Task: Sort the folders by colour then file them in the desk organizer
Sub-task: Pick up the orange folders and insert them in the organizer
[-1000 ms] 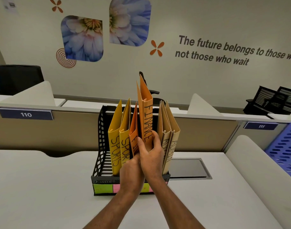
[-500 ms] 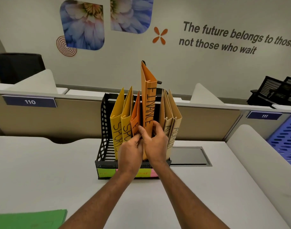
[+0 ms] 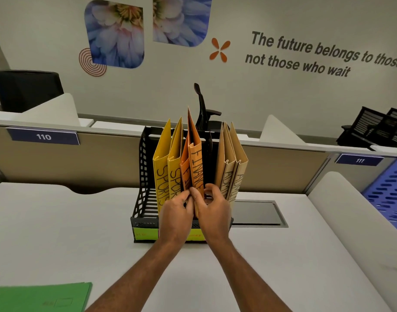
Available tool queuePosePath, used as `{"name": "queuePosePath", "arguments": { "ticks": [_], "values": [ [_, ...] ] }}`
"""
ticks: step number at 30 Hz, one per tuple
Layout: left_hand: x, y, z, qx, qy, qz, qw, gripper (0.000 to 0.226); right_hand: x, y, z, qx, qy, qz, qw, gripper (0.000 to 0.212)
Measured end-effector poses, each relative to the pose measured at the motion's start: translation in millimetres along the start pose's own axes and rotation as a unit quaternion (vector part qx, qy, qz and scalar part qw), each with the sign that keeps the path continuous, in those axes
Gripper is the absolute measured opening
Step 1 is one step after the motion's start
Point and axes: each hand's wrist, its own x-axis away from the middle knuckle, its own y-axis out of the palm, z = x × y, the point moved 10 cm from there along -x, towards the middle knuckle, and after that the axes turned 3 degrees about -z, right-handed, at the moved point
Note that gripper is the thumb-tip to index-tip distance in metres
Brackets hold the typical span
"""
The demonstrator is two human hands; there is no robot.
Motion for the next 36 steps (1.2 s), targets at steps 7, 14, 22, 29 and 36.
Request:
{"name": "queuePosePath", "arguments": {
  "ticks": [7,14,22,29,36],
  "values": [
    [11.0,-10.8,10.7,0.013,0.013,0.012,1.000,0.025,14.3,-0.6,-8.8,0.011,-0.021,0.004,1.000,0.042],
    [41.1,-40.6,26.6,-0.030,0.091,0.035,0.995,0.032,40.2,-6.6,-30.7,0.026,-0.098,0.006,0.995,0.023],
    [67.4,-72.2,23.2,-0.061,0.094,0.052,0.992,0.034,19.2,-24.8,-75.0,0.042,-0.144,0.014,0.988,0.041],
    [68.9,-82.9,33.2,-0.085,0.107,0.048,0.989,0.038,-39.3,-14.8,-141.6,0.205,-0.194,-0.053,0.958,0.048],
    [56.7,-72.4,41.1,-0.098,0.103,0.000,0.990,0.045,-64.1,-14.1,-145.1,0.319,-0.162,-0.135,0.924,0.033]
  ]
}}
